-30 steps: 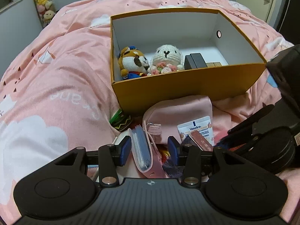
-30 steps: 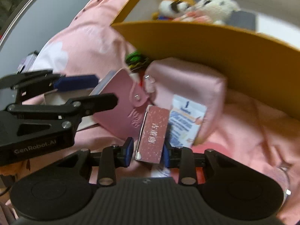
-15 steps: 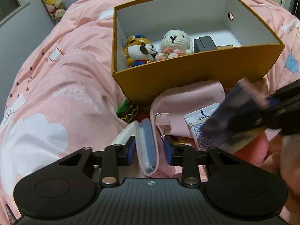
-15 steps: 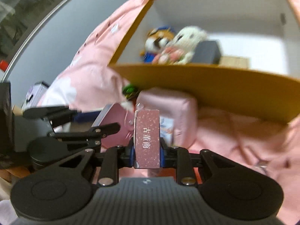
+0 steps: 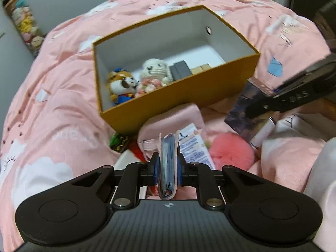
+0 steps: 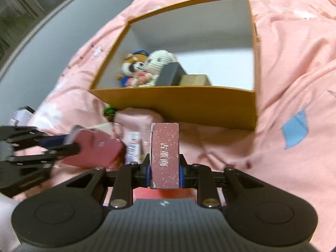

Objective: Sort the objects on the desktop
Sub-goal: 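Lift the clear case with the left gripper while the right lifts the card box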

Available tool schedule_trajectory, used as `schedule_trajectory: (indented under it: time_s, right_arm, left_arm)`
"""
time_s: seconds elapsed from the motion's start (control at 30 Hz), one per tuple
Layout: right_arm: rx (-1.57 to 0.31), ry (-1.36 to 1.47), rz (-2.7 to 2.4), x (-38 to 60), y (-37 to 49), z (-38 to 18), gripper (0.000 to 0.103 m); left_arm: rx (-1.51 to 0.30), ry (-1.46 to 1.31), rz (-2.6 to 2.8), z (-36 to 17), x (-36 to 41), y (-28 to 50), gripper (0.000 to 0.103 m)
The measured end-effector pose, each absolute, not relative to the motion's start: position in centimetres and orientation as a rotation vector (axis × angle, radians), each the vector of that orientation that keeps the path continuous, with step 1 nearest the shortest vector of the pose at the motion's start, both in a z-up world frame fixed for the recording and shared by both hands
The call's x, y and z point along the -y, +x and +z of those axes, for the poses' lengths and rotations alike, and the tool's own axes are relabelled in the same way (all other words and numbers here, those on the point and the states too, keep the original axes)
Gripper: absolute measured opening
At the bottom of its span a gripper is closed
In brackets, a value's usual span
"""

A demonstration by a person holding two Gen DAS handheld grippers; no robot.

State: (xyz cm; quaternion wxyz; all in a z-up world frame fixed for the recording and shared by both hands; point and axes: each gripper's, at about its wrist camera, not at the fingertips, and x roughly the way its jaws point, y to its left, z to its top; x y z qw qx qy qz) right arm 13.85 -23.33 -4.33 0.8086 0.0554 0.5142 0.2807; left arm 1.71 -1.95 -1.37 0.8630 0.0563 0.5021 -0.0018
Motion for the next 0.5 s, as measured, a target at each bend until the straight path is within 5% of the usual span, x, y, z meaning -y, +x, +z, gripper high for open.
schedule_trajectory:
  time_s: [0.5]
  right_arm:
    - [-1.156,0.093,0.591,19.6,17.5,-9.0,0.029]
  left_arm:
    - [-1.018,-0.054,0.064,-6.3,0.2,4.9,0.020]
